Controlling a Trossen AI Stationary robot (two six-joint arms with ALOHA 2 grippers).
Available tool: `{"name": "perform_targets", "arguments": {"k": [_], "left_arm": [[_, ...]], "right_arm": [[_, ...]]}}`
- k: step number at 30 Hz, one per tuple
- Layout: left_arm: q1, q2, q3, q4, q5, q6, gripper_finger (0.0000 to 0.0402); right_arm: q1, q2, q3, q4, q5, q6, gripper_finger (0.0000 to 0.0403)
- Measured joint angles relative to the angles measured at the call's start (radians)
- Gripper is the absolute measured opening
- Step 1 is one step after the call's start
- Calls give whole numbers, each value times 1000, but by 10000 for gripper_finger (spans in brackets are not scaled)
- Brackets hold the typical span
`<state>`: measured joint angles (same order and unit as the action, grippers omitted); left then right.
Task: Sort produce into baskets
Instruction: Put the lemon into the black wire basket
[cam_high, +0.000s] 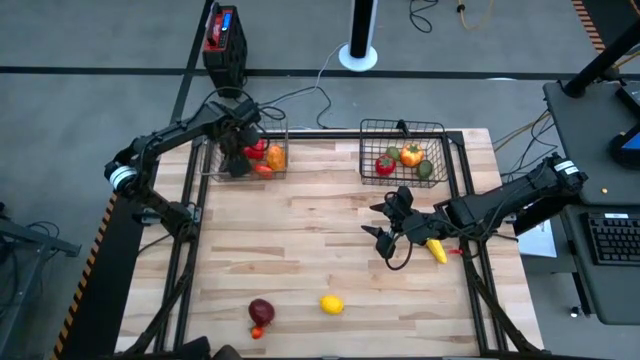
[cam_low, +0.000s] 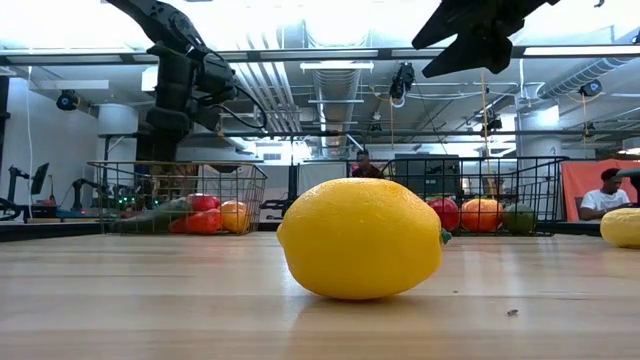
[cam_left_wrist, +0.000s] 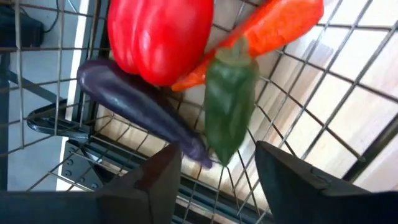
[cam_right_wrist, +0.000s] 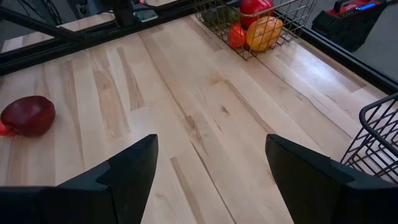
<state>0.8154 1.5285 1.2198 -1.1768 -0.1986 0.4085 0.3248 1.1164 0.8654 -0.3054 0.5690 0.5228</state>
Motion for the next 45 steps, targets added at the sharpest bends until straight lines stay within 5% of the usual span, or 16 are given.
{"name": "perform_targets", "arguments": {"k": [12, 20, 35, 45], "left_arm": [[-23, -9, 2, 22, 0, -177, 205], [-155, -45, 1, 69, 0, -255, 205], [-723, -161, 1, 217, -19, -470, 205], [-1097, -161, -1, 279, -305, -671, 205]], "right_arm": [[0, 0, 0, 0, 0, 1, 288], [0, 0, 0, -1, 0, 19, 288], [0, 0, 0, -4, -77, 35, 288], [61, 81, 55, -1, -81, -16, 288]]}}
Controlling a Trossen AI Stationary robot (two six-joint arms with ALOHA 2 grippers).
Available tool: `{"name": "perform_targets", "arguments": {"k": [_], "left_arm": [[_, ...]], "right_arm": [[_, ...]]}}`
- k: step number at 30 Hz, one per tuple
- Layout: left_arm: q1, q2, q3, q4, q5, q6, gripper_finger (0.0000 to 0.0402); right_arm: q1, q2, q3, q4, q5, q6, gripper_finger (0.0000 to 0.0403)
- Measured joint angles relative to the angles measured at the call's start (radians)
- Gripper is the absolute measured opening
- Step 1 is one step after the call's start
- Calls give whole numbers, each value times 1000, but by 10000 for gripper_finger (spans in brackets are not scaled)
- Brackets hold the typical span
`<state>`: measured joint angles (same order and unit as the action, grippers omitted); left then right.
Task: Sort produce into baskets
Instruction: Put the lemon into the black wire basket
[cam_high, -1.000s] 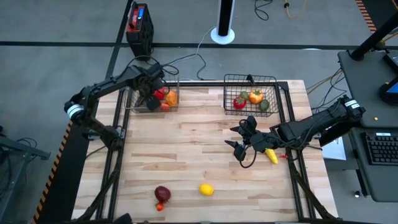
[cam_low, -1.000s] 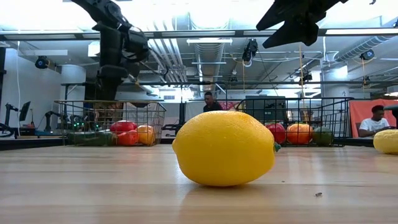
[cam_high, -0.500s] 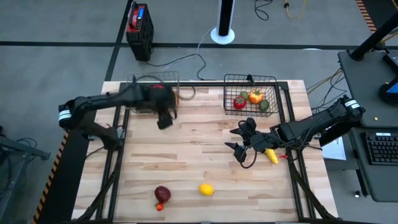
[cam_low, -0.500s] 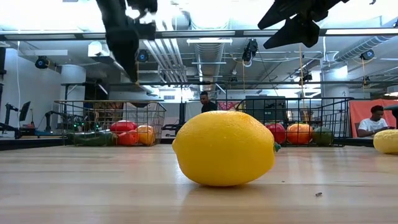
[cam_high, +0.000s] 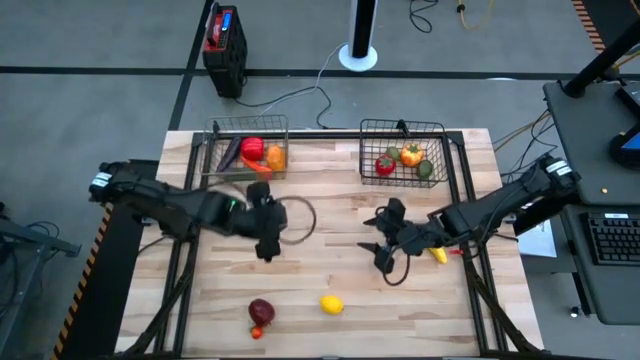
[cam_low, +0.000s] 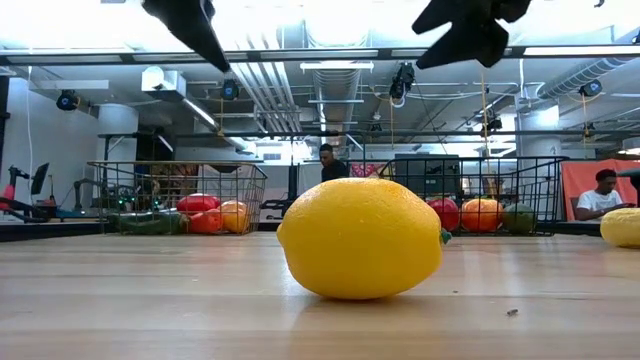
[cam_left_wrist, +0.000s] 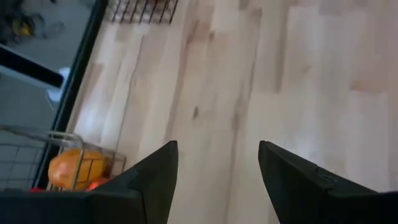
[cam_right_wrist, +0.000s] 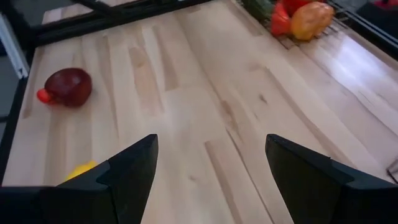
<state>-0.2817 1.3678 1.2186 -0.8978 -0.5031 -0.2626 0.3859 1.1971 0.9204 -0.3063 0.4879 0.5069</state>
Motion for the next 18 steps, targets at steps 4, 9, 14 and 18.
{"name": "perform_targets", "arguments": {"k": [4, 9, 14, 18], "left_arm": [[-99, 5, 0, 9, -60, -78, 205], [-185, 5, -2, 41, -88, -171, 205], [-253, 5, -4, 59, -131, -222, 205], [-304, 5, -8, 95, -168, -252, 205]], "right_arm": [[29, 84, 79, -25, -2, -55, 288], [72, 214, 219, -130, -24, -107, 288], [124, 351, 357, -234, -26, -112, 288], [167, 450, 454, -297, -26, -80, 288]]}}
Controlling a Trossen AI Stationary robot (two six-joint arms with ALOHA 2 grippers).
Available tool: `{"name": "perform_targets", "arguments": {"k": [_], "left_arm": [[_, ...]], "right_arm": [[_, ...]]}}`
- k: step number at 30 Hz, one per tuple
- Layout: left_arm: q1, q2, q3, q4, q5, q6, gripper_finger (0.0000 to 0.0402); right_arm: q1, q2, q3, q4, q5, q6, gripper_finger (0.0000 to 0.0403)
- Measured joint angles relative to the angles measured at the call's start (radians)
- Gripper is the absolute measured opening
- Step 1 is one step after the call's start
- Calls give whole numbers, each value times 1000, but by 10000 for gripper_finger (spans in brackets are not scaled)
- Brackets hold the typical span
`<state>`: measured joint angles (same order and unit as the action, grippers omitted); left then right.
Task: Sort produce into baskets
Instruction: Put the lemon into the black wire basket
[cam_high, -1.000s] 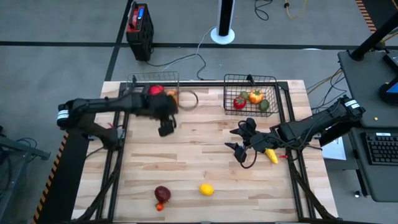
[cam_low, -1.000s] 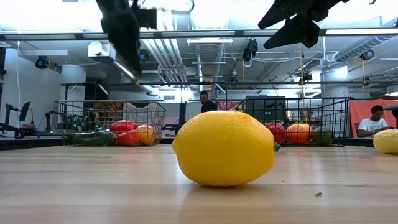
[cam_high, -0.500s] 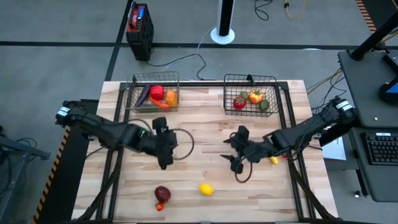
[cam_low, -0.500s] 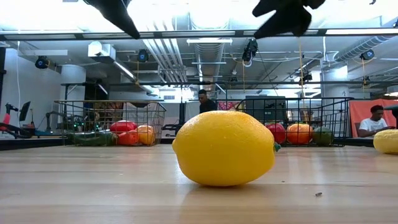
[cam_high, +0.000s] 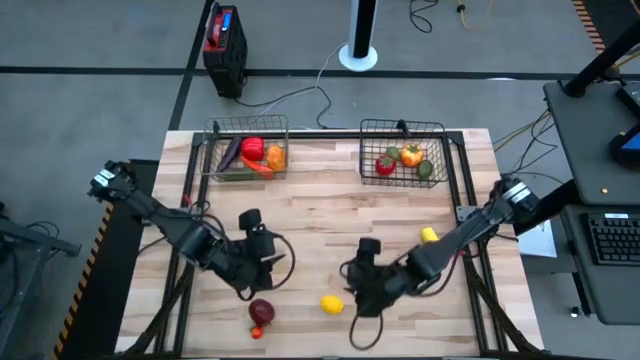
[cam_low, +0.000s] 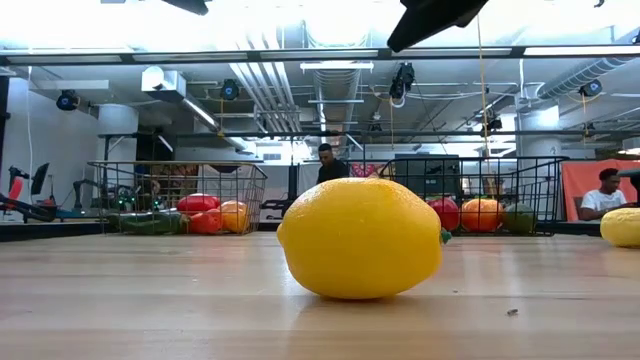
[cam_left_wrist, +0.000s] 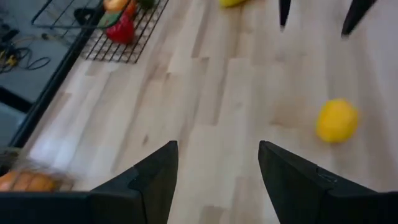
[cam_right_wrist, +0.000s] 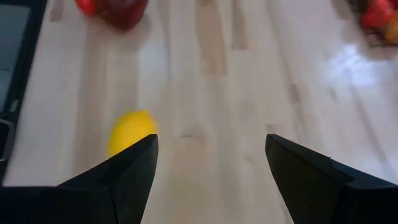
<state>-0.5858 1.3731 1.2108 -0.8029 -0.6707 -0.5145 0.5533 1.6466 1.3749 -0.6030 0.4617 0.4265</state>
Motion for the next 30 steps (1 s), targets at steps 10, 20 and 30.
{"name": "perform_targets", "arguments": {"k": [10, 20, 30], "left_arm": [[-98, 0, -67, 255, -1, 6, 205], [-180, 5, -97, 330, -56, -58, 205], [-194, 76, -97, 334, -81, -75, 205]], "right_arm": [[56, 182, 121, -16, -40, 139, 302], [58, 296, 144, 12, -51, 191, 362], [17, 373, 143, 107, -158, 176, 364]]}}
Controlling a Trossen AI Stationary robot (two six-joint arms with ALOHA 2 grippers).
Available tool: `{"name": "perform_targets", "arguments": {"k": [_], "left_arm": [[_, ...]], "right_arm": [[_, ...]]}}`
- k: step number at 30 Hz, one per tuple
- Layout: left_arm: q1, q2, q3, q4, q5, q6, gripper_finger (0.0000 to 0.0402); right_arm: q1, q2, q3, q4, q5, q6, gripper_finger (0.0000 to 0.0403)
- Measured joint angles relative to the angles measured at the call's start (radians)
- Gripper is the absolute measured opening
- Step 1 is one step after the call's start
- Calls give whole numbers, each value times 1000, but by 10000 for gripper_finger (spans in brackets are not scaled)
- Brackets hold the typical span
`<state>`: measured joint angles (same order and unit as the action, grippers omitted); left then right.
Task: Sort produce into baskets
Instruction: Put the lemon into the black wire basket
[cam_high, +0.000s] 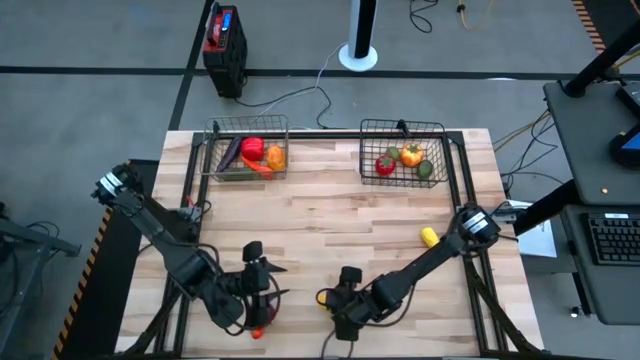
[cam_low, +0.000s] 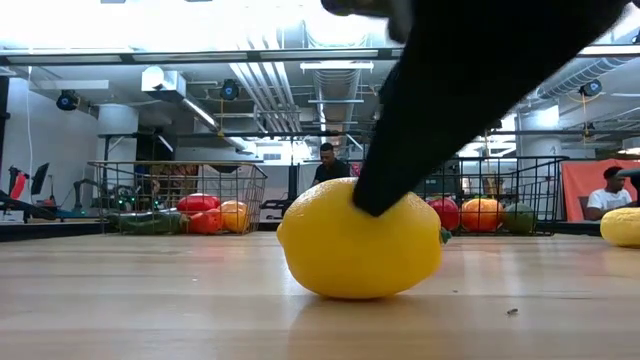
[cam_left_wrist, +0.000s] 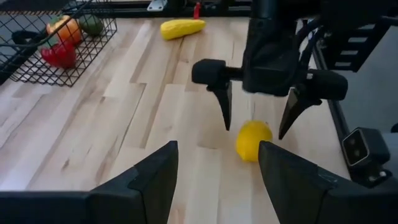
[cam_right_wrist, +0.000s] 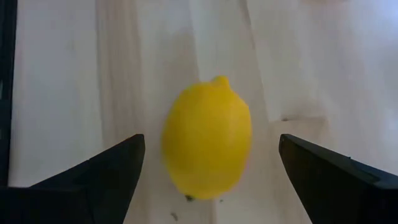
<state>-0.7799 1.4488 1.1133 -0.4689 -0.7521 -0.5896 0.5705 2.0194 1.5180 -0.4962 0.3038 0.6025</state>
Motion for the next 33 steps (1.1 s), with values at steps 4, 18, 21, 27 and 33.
{"name": "perform_targets", "arguments": {"k": [4, 18, 21, 27, 33], "left_arm": [[0, 28, 0, 6, -1, -2, 205], [-1, 42, 0, 8, 0, -6, 205], [0, 42, 0, 9, -1, -4, 205], [0, 42, 0, 8, -4, 0, 205], [0, 42, -2, 8, -39, 0, 205]], "right_arm": [[-12, 21, 0, 20, -31, 0, 364], [-26, 43, -1, 35, -54, -12, 357], [-28, 44, -1, 35, -70, -12, 334], [-32, 45, -1, 34, -76, -18, 267], [-36, 35, -1, 17, -79, -29, 217]]}}
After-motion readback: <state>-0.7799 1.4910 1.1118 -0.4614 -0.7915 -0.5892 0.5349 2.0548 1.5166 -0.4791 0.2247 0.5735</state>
